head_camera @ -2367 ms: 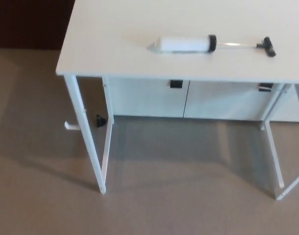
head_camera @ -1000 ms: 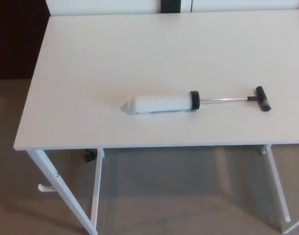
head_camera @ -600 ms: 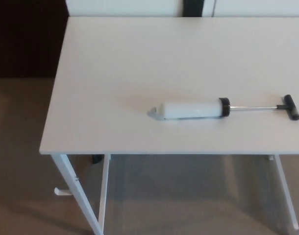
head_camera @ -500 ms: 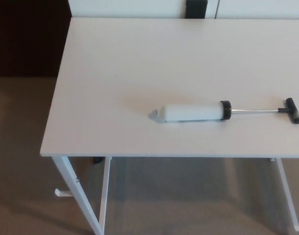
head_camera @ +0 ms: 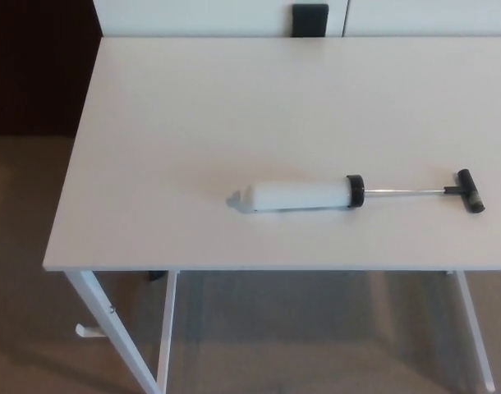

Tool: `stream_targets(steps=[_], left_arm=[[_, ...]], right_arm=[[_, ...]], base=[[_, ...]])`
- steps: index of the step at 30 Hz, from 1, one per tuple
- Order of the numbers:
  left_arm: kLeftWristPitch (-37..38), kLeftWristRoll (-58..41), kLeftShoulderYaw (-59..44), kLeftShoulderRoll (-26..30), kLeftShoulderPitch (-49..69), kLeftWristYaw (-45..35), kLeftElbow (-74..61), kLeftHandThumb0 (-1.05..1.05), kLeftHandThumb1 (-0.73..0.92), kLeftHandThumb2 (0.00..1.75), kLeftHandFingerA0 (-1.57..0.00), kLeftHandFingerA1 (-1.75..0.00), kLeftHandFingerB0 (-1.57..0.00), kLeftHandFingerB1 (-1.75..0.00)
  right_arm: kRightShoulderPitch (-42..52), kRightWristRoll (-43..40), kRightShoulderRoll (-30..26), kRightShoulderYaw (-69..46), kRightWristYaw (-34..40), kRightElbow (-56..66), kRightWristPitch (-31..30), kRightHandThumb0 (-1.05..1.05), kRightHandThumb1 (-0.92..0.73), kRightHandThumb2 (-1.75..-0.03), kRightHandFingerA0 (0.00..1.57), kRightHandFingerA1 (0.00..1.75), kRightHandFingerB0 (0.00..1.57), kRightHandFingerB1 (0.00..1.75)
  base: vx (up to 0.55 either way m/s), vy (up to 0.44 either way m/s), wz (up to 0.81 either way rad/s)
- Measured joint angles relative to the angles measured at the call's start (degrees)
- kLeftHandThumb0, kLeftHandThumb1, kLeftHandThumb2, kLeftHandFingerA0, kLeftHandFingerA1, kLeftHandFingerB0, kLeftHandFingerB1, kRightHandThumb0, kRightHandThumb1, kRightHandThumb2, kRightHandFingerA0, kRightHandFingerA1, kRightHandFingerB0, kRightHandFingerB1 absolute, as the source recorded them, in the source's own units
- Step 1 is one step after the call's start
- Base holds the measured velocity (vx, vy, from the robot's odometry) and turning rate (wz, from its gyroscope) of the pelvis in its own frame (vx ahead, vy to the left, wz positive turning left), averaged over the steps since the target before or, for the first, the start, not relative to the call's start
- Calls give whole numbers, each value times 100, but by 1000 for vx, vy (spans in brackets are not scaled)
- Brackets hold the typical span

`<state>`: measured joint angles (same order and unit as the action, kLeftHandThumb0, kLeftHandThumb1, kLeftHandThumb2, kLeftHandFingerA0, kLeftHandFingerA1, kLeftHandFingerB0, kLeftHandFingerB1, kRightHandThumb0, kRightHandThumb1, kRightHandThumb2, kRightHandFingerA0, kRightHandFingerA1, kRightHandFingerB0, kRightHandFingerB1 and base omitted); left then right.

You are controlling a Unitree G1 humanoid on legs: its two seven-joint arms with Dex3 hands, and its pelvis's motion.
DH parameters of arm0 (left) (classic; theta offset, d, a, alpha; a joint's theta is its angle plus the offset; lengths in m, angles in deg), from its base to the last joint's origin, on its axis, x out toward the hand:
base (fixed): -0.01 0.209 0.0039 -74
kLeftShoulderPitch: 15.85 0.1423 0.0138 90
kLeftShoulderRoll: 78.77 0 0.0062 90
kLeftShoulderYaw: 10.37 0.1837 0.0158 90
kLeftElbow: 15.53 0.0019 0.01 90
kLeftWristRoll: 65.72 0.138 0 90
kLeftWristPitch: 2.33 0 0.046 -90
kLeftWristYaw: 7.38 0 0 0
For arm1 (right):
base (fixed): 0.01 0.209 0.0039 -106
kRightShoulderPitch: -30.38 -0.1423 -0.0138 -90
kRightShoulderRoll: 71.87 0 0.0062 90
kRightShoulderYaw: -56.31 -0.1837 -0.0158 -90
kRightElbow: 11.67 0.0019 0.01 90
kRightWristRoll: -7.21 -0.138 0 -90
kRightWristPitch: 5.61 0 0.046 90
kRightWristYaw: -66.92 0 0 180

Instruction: The robot walks towards a desk on which an air pump is kept in the middle. It lifts it up and holds it with its left hand and uses its right hand to compress it by pushing its handle inwards.

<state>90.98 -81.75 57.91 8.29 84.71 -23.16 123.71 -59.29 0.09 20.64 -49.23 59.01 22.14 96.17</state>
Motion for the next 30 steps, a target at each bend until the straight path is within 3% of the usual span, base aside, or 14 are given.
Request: stream_targets(steps=[5, 6, 7, 8, 19, 20, 30], left_arm=[[-1, -65, -160, -82, 38, 55, -100, -23, 69, 60, -45, -47, -26, -31], [-1, -65, -160, -82, 38, 55, -100, -23, 68, 61, -27, -38, -14, -27], [-5, -105, -226, -134, 119, 68, -281, -23, 68, 61, -27, -38, -14, -27], [-7, -142, -294, -183, 199, 77, -459, -23, 65, 62, -15, -33, -12, -28], [-49, -401, -924, -207, 610, 118, -1871, -25, 59, 62, -17, -33, -12, -28], [-59, -423, -994, -179, 620, 127, -2019, -27, 59, 58, -14, -31, -19, -28], [-211, -530, -1425, 466, 96, 294, -3629, -37, 50, 57, -9, -29, -13, -27]], right_arm=[[42, 3, 1, 7, 1, 99, -1, -30, -70, -60, 66, 47, 53, 43], [42, 3, 1, 7, 1, 99, -1, -33, -66, -59, 66, 47, 50, 41], [101, -7, 12, -2, -4, 228, -11, -33, -66, -59, 66, 47, 50, 41], [152, -17, 24, -15, -10, 348, -26, -27, -68, -59, 62, 46, 51, 42], [1307, -183, 313, -44, -122, 2355, -149, -24, -64, -59, 68, 47, 54, 42], [1418, -201, 335, -50, -127, 2509, -159, -27, -61, -58, 69, 47, 56, 42], [2185, -250, 513, -65, -150, 3543, -208, -28, -63, -58, 72, 46, 59, 42]], base=[[0, 0, 0], [0, 0, 0], [0, 0, 0], [0, 0, 0], [0, 0, 0], [0, 0, 0], [0, 0, 0]])
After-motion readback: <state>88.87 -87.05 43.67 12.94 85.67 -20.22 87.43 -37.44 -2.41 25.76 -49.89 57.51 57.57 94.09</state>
